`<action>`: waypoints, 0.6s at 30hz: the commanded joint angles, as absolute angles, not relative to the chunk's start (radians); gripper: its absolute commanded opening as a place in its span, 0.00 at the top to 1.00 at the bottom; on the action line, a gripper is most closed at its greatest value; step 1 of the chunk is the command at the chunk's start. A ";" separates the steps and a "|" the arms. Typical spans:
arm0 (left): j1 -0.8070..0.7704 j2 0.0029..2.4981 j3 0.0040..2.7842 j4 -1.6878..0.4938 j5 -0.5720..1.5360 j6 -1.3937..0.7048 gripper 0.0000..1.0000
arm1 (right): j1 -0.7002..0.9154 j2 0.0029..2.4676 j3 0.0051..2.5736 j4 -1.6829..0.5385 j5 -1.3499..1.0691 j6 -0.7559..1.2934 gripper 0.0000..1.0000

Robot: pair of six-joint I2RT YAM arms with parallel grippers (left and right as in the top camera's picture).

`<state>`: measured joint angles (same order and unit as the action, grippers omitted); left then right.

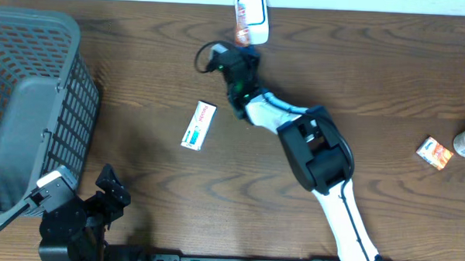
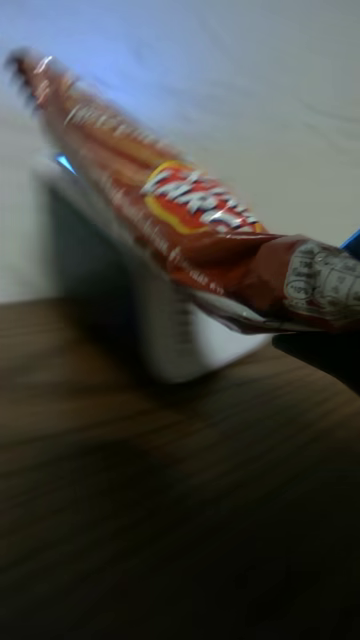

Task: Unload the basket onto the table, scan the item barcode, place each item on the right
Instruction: 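Hold the Top bar's barcode under the scanner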

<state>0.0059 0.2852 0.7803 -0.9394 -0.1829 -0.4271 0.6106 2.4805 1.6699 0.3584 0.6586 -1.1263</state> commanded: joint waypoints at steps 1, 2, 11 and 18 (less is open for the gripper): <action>0.011 0.281 0.785 -0.942 -0.189 -0.436 0.12 | 0.609 2.474 1.688 0.358 0.653 -1.166 0.99; 0.011 0.281 0.785 -0.942 -0.188 -0.436 0.12 | 0.607 2.474 1.688 0.360 0.668 -1.173 0.99; 0.011 0.281 0.785 -0.942 -0.189 -0.436 0.12 | 0.592 2.408 1.689 0.343 0.741 -1.209 0.99; 0.011 0.281 0.785 -0.942 -0.188 -0.436 0.12 | 0.568 2.206 1.689 0.218 0.757 -1.154 0.99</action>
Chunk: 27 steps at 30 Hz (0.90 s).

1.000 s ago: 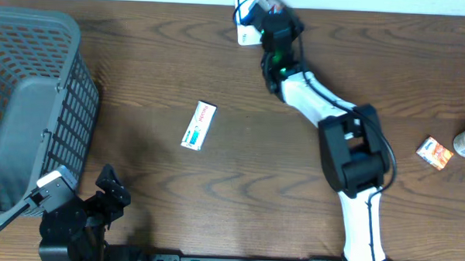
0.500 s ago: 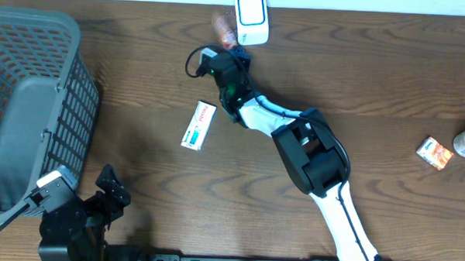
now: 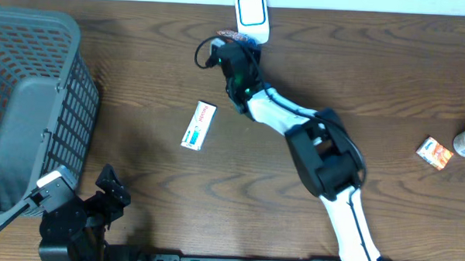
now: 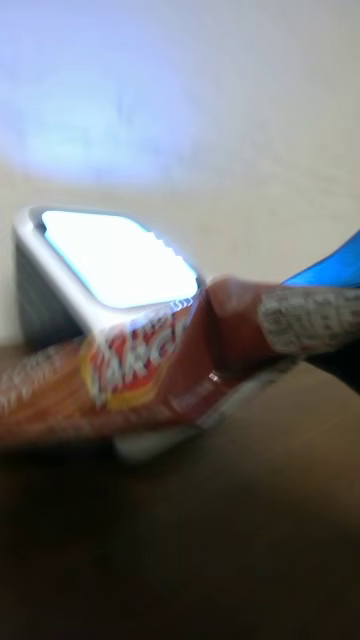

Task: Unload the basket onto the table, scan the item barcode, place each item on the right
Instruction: 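Hold the Top bar's barcode under the scanner, then carry the Top bar to the right edge and set it down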

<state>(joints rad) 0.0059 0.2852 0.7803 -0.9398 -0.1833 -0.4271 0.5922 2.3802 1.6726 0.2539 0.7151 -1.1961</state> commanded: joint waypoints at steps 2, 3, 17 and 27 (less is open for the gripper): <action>0.011 0.281 0.785 -0.942 -0.188 -0.436 0.12 | 0.556 2.141 1.689 0.141 0.758 -1.107 0.99; 0.011 0.281 0.785 -0.942 -0.188 -0.436 0.12 | 0.547 2.099 1.689 0.090 0.758 -1.073 0.99; 0.011 0.281 0.785 -0.942 -0.189 -0.436 0.12 | 0.162 1.846 1.687 -0.690 0.667 -0.468 0.99; 0.011 0.281 0.785 -0.942 -0.189 -0.436 0.12 | -0.245 1.854 1.627 -0.883 0.518 -0.129 0.98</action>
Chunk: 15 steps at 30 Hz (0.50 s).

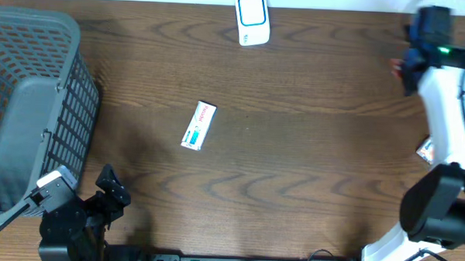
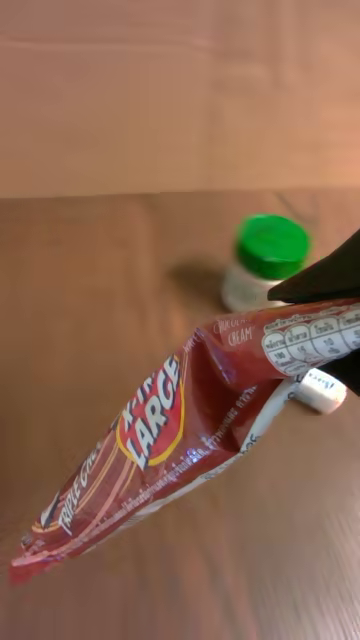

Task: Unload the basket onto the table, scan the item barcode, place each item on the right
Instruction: 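Carry the Top bar to the right edge and set it down, then reach the right gripper to the white Panadol box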

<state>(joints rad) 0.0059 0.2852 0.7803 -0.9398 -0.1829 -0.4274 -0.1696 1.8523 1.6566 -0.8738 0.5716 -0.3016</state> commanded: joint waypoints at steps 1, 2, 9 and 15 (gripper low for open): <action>0.011 0.281 0.785 -0.942 -0.188 -0.436 0.12 | -0.262 1.854 1.623 -0.883 0.501 -0.119 0.97; 0.011 0.281 0.785 -0.942 -0.188 -0.436 0.12 | -0.278 1.854 1.621 -0.888 0.479 -0.107 0.95; 0.011 0.281 0.785 -0.942 -0.188 -0.436 0.12 | -0.326 1.850 1.621 -0.912 0.390 -0.060 0.01; 0.011 0.281 0.785 -0.942 -0.188 -0.436 0.12 | -0.276 1.781 1.627 -0.910 0.114 -0.057 0.01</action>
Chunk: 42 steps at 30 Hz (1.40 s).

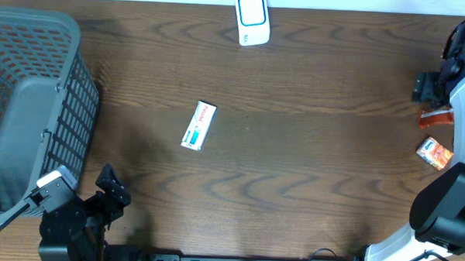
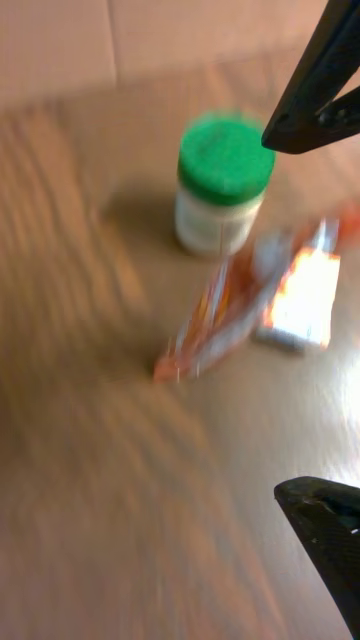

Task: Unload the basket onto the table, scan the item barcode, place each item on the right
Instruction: 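Reach the right gripper to the white Panadol box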

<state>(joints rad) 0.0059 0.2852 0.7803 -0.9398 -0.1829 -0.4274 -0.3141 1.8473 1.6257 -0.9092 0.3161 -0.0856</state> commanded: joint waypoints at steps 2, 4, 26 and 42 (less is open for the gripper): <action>0.011 0.281 0.785 -0.942 -0.188 -0.436 0.12 | -0.247 1.745 1.627 -0.915 -0.031 -0.025 0.01; 0.011 0.281 0.785 -0.942 -0.188 -0.436 0.12 | -0.210 1.708 1.627 -0.914 -0.229 0.016 0.01; 0.011 0.281 0.785 -0.942 -0.188 -0.436 0.12 | 0.647 2.025 1.781 -0.874 -0.035 0.738 0.01; 0.011 0.281 0.785 -0.942 -0.189 -0.436 0.12 | 0.731 2.391 2.212 -1.054 -0.047 0.939 0.01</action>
